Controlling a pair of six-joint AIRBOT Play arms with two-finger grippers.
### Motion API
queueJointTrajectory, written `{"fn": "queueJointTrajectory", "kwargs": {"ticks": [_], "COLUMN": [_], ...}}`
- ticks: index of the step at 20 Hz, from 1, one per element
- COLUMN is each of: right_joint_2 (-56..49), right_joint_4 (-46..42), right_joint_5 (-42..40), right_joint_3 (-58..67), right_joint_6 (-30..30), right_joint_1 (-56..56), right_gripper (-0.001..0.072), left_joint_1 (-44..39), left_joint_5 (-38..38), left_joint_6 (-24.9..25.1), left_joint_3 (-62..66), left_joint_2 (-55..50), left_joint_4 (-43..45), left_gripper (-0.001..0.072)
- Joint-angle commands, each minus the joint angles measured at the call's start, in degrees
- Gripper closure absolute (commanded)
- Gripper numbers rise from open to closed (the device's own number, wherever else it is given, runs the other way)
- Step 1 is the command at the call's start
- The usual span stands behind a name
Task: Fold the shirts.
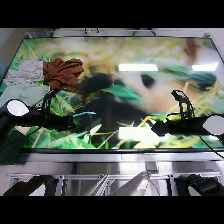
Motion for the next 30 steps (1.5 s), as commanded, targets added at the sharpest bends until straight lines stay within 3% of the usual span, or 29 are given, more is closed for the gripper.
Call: {"fn": "queueJointTrajectory", "kwargs": {"ticks": [1, 2, 5, 10, 15, 22, 28, 29, 30], "right_joint_2": [-0.02, -0.02, -0.02, -0.02, -0.02, -0.02, -0.02, -0.02, -0.02], "right_joint_4": [0.00, 0.00, 0.00, 0.00, 0.00, 0.00, 0.04, 0.07, 0.09], "right_joint_5": [-0.04, -0.04, -0.04, -0.04, -0.04, -0.07, -2.73, -3.08, -3.08], "right_joint_3": [-0.02, -0.02, -0.02, -0.02, -0.02, -0.02, -0.02, -0.02, -0.02], "right_joint_6": [0.00, 0.00, 0.00, 0.00, 0.00, 0.00, 0.00, 0.00, 0.00], "right_joint_1": [-0.02, -0.02, -0.02, -0.02, -0.02, -0.02, -0.02, -0.02, 0.00], "right_gripper": [0.0244, 0.0244, 0.0244, 0.0244, 0.0245, 0.0244, 0.0244, 0.0244, 0.0244], "left_joint_1": [0.07, 0.07, 1.62, 14.10, 21.27, 21.27, 15.19, 14.12, 13.22], "left_joint_5": [0.15, 0.17, 0.76, 9.62, 11.65, 10.71, 7.72, 6.19, 4.15], "left_joint_6": [0.31, 0.31, 0.33, 1.27, 5.46, 6.32, 6.32, 6.29, 6.32], "left_joint_3": [0.09, 0.09, 0.70, 12.72, 28.79, 48.15, 62.25, 64.70, 67.21], "left_joint_2": [-0.87, -0.87, -0.90, -1.66, -16.96, -44.15, -59.95, -61.44, -62.47], "left_joint_4": [-0.96, -0.92, -0.28, 4.13, 4.11, 4.04, 4.02, 4.00, 3.93], "left_gripper": [0.0689, 0.0682, -0.0013, -0.0009, -0.0010, -0.0009, 0.0014, 0.0213, 0.0687]}}
